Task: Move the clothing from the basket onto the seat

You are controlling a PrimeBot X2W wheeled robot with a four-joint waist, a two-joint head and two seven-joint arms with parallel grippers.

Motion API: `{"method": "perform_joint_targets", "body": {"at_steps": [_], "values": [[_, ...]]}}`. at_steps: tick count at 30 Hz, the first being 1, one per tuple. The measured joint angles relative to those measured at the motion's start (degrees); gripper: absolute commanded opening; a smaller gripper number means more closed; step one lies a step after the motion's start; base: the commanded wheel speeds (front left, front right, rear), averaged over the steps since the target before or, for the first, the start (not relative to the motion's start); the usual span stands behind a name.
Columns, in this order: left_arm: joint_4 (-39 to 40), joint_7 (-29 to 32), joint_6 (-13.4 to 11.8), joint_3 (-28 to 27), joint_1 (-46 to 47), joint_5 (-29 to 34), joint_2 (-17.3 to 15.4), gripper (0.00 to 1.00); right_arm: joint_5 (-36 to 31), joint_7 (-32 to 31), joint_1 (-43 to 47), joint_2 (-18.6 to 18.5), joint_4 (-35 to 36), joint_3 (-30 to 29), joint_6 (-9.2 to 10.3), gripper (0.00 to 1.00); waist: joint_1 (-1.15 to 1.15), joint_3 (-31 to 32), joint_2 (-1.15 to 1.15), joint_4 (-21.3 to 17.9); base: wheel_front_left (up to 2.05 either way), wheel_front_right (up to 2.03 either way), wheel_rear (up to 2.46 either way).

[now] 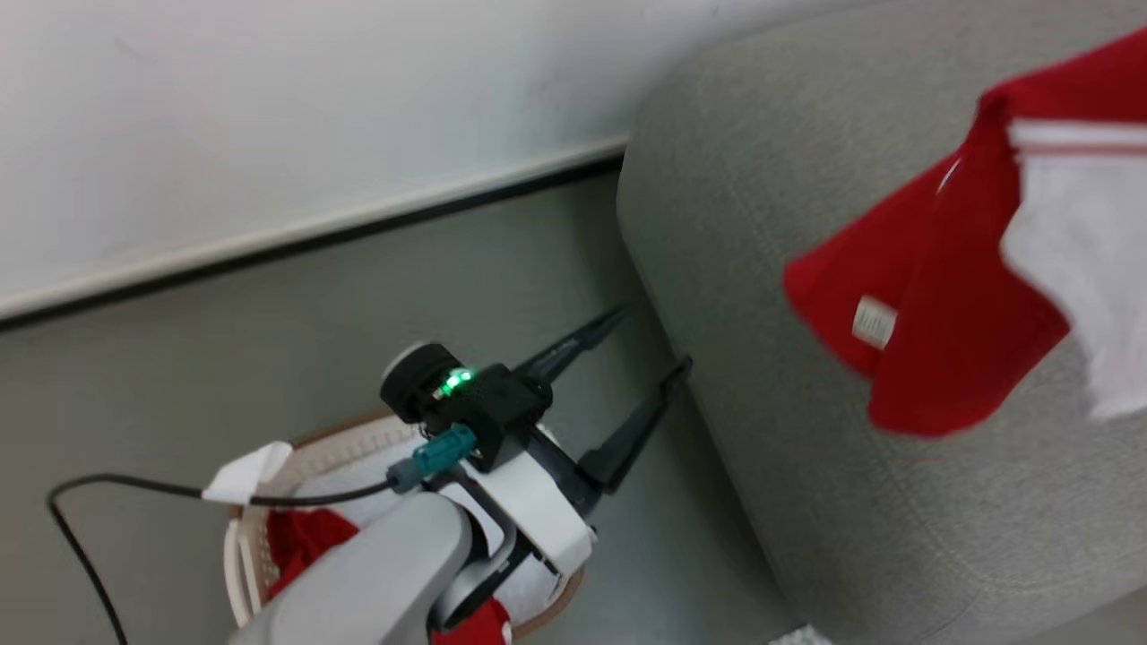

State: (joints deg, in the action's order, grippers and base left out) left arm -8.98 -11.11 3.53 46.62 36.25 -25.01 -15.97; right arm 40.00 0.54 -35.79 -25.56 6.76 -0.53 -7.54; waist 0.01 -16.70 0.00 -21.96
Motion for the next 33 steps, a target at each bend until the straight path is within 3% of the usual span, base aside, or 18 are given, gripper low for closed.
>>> {"method": "perform_joint_targets", "body": {"at_steps": [7, 14, 21, 28, 29, 31, 32, 33], "values": [[3.9, 2.2, 0.0, -1.1, 3.2, 0.9, -3.4, 1.00, -0.5, -2.1, -13.8, -7.1, -9.5, -7.8, 0.00, 0.00, 0.01, -9.7, 0.00, 2.9, 0.00, 0.00, 0.00], [5.8, 2.4, -0.4, -2.1, 4.5, 1.4, -4.8, 1.00, -5.4, -1.5, -21.2, -12.4, -23.2, -10.8, -0.01, 0.00, 0.01, -17.1, 0.00, 6.5, 0.00, 0.00, 0.00], [5.6, 1.9, -0.9, -2.0, 4.4, 1.3, -4.9, 1.00, -13.3, -5.9, -18.5, -10.5, -39.7, -7.3, -0.02, 0.00, 0.00, -19.8, 0.00, 9.0, 0.00, 0.00, 0.00], [5.2, 1.3, -1.7, -2.6, 4.1, 0.2, -4.7, 1.00, -16.3, -12.3, -16.8, -9.7, -47.7, -2.7, -0.02, 0.00, 0.00, -19.1, 0.00, 9.2, 0.00, 0.00, 0.00], [5.2, 1.1, -1.7, -2.6, 4.0, 0.1, -4.7, 1.00, -16.3, -13.0, -16.8, -9.6, -48.4, -1.7, -0.02, 0.09, 0.00, -18.9, 0.00, 9.3, 0.00, 0.00, 0.00], [4.8, 0.9, -1.8, -2.6, 3.5, -0.1, -4.7, 1.00, -16.2, -13.7, -16.8, -9.6, -49.2, -0.1, -0.02, 0.42, 0.00, -18.4, 0.00, 9.2, 0.00, 0.00, 0.00], [4.5, 0.8, -1.8, -2.6, 3.3, -0.2, -4.7, 1.00, -15.7, -14.4, -16.8, -9.6, -49.5, 0.9, -0.02, 0.76, 0.00, -17.9, 0.00, 9.2, 0.00, 0.00, 0.00], [4.3, 0.5, -1.9, -2.6, 3.1, -0.3, -4.7, 1.00, -15.4, -15.2, -16.8, -9.6, -49.7, 1.9, -0.02, 1.00, 0.00, -17.5, 0.00, 9.2, 0.00, 0.00, 0.00]]}}
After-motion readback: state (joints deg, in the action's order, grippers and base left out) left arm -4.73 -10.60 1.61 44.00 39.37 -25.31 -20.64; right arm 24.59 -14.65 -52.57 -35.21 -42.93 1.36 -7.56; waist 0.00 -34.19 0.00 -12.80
